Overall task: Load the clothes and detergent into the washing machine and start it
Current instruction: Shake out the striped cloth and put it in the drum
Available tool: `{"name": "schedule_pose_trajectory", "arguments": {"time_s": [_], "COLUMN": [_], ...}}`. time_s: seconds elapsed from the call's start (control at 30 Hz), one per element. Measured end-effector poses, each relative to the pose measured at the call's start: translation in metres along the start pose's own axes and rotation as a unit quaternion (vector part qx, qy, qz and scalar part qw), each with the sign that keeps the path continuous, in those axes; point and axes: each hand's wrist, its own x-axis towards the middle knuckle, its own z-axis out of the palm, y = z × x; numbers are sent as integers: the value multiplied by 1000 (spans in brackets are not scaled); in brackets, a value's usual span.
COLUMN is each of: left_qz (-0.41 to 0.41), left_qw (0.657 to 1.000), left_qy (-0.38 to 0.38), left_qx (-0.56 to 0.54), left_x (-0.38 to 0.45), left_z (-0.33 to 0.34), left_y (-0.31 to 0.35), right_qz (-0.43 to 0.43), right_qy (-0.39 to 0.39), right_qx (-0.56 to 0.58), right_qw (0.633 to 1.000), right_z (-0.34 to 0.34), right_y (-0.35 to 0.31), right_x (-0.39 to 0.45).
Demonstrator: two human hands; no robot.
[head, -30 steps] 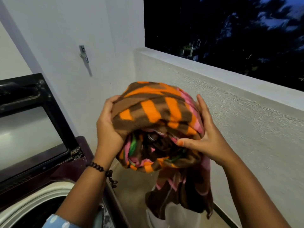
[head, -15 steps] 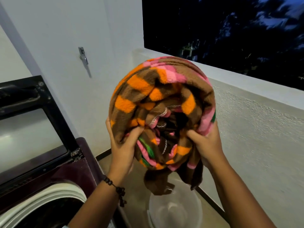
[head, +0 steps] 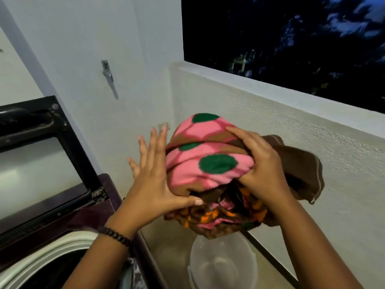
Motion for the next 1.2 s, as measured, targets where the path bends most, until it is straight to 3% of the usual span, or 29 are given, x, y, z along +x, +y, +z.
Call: {"name": "schedule_pose_trajectory", "arguments": {"time_s": [0.1, 0.23, 0.5, 0.7, 0.87, 1.03, 1.2], "left_qz": [40, 60, 67, 38, 12, -12, -25], "left_qw": [998, 986, 933, 894, 884, 845, 856], "left_qy": [-33, 50, 190, 274, 286, 313, 296], "left_qx": [-45, -144, -299, -352, -370, -433, -423], "left_x": [5, 0, 3, 5, 5, 6, -8], "left_z": [2, 10, -1, -16, -10, -5, -9], "left_y": [2, -3, -6, -15, -6, 5, 12], "right_qz": [-35, -42, 68, 148, 165, 188, 211], "right_qy": [-17, -17, -157, -141, -141, -143, -90], "right_qx": [38, 39, 34, 161, 261, 350, 399], "right_qw": [999, 998, 985, 966, 941, 906, 888], "right_z": [5, 0, -26, -39, -30, -8, 14], "right_y": [-18, -32, -24, 5, 9, 13, 14], "right_x": [1, 2, 2, -14, -18, -24, -26]}}
